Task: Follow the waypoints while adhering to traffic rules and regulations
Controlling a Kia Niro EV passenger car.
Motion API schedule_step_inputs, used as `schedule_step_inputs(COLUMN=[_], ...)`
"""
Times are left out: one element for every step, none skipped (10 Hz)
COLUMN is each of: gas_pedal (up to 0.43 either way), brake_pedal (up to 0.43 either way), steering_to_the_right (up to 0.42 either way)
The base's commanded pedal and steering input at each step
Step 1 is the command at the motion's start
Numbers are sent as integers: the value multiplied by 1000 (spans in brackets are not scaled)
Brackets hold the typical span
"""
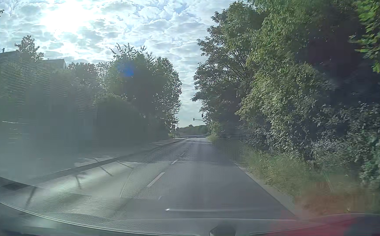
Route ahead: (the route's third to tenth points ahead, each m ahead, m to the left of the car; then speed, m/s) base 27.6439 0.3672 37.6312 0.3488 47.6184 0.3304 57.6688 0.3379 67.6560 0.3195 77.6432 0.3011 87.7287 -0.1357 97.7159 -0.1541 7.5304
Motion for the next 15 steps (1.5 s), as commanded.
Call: schedule_step_inputs(gas_pedal=[20,20,20,20,20,20,20,20,20,20,20,20,20,20,20], brake_pedal=[30,30,30,30,30,30,30,30,30,30,30,30,30,30,30], steering_to_the_right=[-2,-2,-2,-2,-2,-2,-2,-3,-3,-3,-2,-1,1,1,1])
